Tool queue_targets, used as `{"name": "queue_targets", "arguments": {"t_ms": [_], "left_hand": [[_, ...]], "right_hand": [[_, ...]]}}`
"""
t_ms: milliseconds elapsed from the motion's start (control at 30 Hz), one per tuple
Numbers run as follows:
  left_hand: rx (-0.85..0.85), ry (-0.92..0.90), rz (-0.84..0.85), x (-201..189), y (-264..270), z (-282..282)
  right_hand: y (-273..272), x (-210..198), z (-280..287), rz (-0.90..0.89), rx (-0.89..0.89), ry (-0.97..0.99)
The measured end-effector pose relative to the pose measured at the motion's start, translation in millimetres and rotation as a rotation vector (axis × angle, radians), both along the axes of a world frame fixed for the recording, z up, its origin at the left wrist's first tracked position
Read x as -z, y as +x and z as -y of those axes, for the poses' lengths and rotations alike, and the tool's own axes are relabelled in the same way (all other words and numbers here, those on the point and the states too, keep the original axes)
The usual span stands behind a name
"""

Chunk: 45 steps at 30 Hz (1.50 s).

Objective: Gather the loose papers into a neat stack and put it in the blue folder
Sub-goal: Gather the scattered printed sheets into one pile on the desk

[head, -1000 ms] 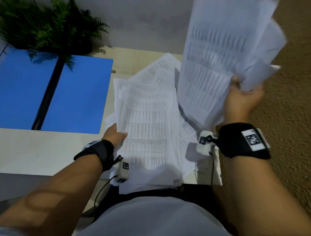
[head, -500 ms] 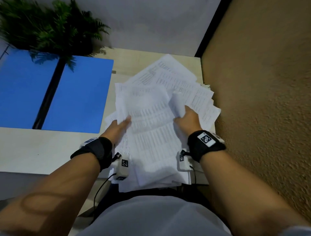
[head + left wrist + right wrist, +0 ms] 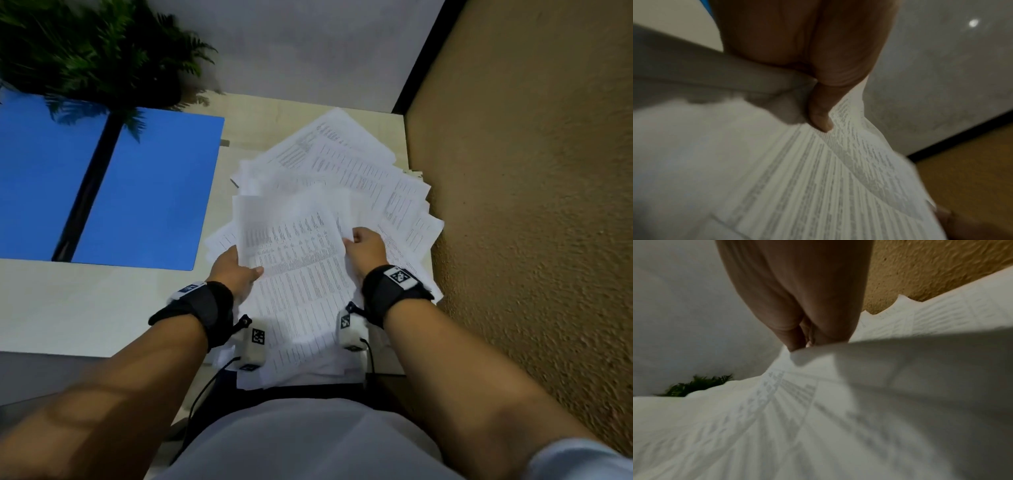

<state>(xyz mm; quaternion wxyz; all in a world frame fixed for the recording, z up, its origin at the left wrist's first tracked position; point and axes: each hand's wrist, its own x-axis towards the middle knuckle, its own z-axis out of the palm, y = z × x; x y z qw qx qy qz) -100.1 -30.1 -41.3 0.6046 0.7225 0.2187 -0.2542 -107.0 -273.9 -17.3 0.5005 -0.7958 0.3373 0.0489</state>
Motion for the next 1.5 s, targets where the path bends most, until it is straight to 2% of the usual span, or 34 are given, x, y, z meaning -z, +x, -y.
{"name": "queue_targets", "arguments": {"t_ms": [67,100,167,200,233,333,400,567,667,800,967,1033,1100,1166,1233,1300,1366,1500], "left_hand": [[-0.096,0.050,-0.007,-7,-1,-4],[-0.131,0.085,-0.012,-12,-2,-8],[-0.171,0.185,-0.026,-22,-4,-15],[-0.194,0.228,-0.034,-26,-6,-18],[-0.201,0.265,-0.042,-29,-8,-21],[-0.137,0.333,-0.036,-32,-12,-20],[-0.141,0.299,-0.023,-29,-13,-16],[-0.213,0.106,0.038,-11,-14,-8],[-0.252,0.058,0.031,-4,-10,-9],[-0.216,0.057,0.004,3,-5,-10],[-0.179,0.011,-0.003,10,0,-13],[-0.186,-0.024,0.000,8,2,-11],[-0.156,-0.055,-0.002,7,3,-10],[-0.106,-0.066,0.008,5,2,-10],[-0.065,-0.065,0.028,4,2,-9],[-0.050,-0.068,0.030,6,2,-10],[0.000,-0.065,0.022,7,2,-12],[0.163,0.184,-0.048,0,13,-18]], "right_hand": [[9,-5,11,0.065,0.202,0.035],[13,-7,21,0.062,0.269,-0.031],[18,-7,48,-0.047,0.262,-0.194],[20,-2,60,-0.115,0.229,-0.211],[23,0,66,-0.175,0.191,-0.174],[26,7,67,-0.211,0.142,0.117],[24,12,63,-0.152,0.127,0.148],[19,7,58,-0.064,0.105,-0.046],[11,-7,65,0.073,0.169,-0.138],[-11,-33,69,0.187,0.117,-0.257],[-27,-94,75,0.350,0.239,-0.464],[-31,-125,80,0.496,0.282,-0.504],[-32,-150,84,0.715,0.320,-0.468],[-34,-171,85,0.916,0.289,-0.426],[-35,-184,82,1.032,0.227,-0.395],[-32,-185,72,0.967,0.186,-0.260],[-28,-169,56,0.744,0.155,-0.088],[-24,-104,36,0.249,-0.040,-0.077]]}}
